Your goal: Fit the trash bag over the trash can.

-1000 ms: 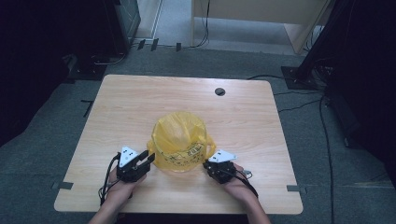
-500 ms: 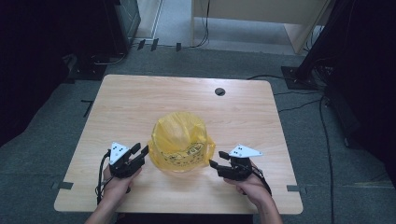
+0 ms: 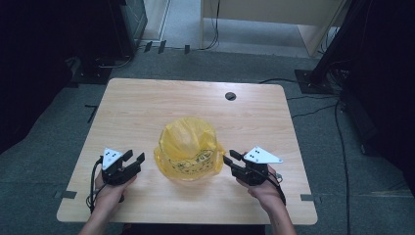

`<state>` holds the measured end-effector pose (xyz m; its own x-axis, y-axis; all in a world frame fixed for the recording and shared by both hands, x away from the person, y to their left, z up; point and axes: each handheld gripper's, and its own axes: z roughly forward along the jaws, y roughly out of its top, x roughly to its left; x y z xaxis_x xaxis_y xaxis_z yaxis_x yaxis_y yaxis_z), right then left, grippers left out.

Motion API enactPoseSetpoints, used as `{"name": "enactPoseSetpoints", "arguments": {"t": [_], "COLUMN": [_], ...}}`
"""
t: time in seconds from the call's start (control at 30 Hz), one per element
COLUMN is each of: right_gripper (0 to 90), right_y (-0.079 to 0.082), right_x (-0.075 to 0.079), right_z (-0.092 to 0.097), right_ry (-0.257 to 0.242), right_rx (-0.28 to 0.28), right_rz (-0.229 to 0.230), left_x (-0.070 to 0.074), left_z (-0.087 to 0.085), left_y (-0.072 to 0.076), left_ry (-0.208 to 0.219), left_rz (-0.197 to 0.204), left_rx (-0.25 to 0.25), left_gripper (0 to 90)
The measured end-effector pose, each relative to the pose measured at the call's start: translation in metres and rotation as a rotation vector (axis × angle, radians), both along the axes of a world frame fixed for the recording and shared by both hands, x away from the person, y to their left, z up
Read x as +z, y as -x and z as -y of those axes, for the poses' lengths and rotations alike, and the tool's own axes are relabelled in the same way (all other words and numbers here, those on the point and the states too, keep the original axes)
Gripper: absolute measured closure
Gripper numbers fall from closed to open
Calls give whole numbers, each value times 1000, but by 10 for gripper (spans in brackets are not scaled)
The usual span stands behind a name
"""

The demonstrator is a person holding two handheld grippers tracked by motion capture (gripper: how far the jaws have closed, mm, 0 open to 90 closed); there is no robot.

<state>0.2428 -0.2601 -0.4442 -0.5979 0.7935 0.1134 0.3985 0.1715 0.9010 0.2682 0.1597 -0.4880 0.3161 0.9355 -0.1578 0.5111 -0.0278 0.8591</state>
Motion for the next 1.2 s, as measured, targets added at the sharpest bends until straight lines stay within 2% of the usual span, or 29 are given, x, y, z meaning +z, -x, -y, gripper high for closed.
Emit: {"name": "enactPoseSetpoints", "arguments": {"t": [0.07, 0.1, 0.13, 0.17, 0.2, 0.23, 0.27, 0.3, 0.33, 0.37, 0.43, 0.5, 0.53, 0.57, 0.63, 0.7, 0.83, 0.93, 1.03, 1.07, 1.17, 1.2], "right_gripper": [668, 717, 717, 772, 788, 788, 827, 841, 854, 866, 877, 900, 900, 900, 900, 900, 900, 900, 900, 900, 900, 900], "right_y": [0, -1, -1, -3, -3, -3, -5, -6, -7, -7, -8, -8, -8, -10, -11, -12, -16, -20, -23, -23, -28, -28], "right_x": [2, 6, 6, 10, 12, 12, 15, 16, 17, 19, 22, 25, 25, 28, 29, 32, 39, 45, 51, 51, 61, 61], "right_z": [0, 2, 2, 4, 5, 5, 7, 7, 7, 7, 7, 6, 6, 5, 4, 3, -1, -3, -6, -6, -15, -15], "right_ry": [-10, -30, -30, -65, -76, -76, -80, -82, -83, -81, -86, -94, -94, -86, -87, -77, -74, -69, -78, -78, -42, -42], "right_rx": [-2, -8, -8, 4, 12, 12, 11, 10, 11, 9, 11, 13, 13, 15, 21, 34, 61, 83, 160, 160, 228, 228], "right_rz": [6, 19, 19, 17, 16, 16, 19, 24, 31, 36, 44, 56, 56, 61, 66, 86, 115, 118, 118, 118, 143, 143], "left_x": [-1, -4, -4, -6, -7, -7, -9, -11, -11, -14, -15, -20, -20, -22, -23, -27, -29, -30, -30, -30, -30, -30], "left_z": [-4, -14, -14, -24, -29, -29, -35, -44, -44, -51, -54, -60, -60, -63, -65, -67, -69, -69, -69, -69, -69, -69], "left_y": [-1, -3, -3, -6, -7, -7, -7, -7, -7, -7, -6, -5, -5, -5, -6, -7, -7, -7, -7, -7, -7, -7], "left_ry": [-8, -32, -32, -58, -58, -58, -61, -86, -86, -108, -122, -177, -177, -203, -206, -226, -225, -224, -222, -222, -222, -222], "left_rz": [-12, -34, -34, -70, -86, -86, -100, -119, -119, -134, -141, -149, -149, -167, -179, -209, -201, -192, -191, -191, -190, -190], "left_rx": [9, 28, 28, 46, 52, 52, 62, 76, 76, 77, 71, 71, 71, 75, 77, 77, 78, 73, 76, 76, 78, 78], "left_gripper": [415, 332, 284, 244, 210, 179, 179, 172, 157, 141, 107, 106, 101, 101, 99, 93, 78, 78, 79, 79, 80, 80]}}
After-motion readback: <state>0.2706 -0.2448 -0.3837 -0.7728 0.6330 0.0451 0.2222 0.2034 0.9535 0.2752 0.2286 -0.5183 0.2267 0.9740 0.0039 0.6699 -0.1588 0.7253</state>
